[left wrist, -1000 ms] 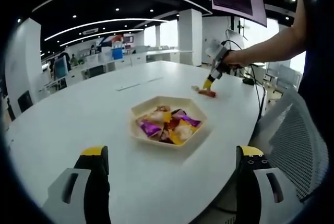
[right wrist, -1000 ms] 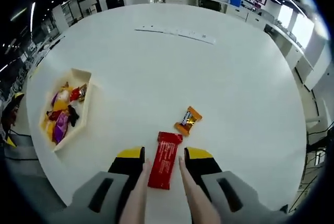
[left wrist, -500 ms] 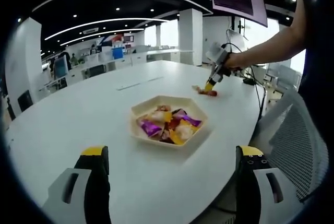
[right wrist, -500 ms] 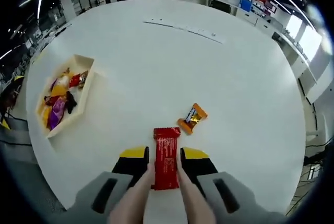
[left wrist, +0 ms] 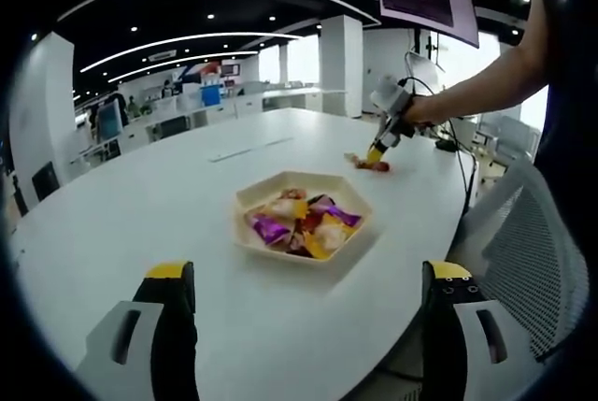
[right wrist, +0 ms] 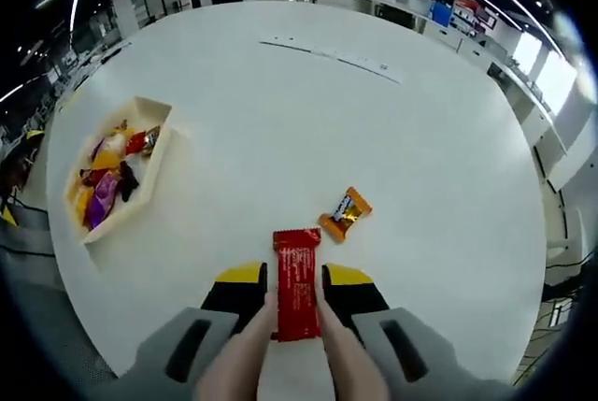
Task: Place the target food into the container with the food tongs after gripping and lifting it, then release it inside without dropping or visibly crushing the food.
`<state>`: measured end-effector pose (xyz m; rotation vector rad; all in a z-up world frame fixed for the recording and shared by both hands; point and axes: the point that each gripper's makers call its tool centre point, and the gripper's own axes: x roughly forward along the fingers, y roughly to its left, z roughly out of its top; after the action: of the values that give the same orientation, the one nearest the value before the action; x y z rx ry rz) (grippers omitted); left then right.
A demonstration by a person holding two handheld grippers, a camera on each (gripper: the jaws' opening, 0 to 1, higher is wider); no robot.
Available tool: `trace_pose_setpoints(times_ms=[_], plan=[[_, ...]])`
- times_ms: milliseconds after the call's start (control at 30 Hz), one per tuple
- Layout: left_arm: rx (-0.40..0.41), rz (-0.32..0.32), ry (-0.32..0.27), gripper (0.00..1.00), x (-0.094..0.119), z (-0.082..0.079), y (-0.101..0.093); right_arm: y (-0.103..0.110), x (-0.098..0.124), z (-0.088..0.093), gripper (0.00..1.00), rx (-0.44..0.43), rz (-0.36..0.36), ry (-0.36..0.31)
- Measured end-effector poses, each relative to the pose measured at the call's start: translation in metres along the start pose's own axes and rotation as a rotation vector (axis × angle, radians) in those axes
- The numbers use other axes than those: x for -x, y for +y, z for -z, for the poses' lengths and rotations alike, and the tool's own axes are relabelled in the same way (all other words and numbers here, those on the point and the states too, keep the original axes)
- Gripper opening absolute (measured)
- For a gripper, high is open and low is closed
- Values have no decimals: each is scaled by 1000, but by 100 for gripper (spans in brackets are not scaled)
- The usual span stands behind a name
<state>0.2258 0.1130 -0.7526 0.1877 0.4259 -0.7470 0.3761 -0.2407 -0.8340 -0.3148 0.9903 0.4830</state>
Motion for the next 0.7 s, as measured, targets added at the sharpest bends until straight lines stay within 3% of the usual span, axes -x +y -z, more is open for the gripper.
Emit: trace_pose_setpoints(times_ms=[333, 700], plan=[[-4, 3, -3, 98, 0, -1, -1, 0, 7, -9, 23, 9, -24, 3], [-10, 23, 4, 100, -2, 0, -5, -6, 26, -32, 23, 36, -28, -17]])
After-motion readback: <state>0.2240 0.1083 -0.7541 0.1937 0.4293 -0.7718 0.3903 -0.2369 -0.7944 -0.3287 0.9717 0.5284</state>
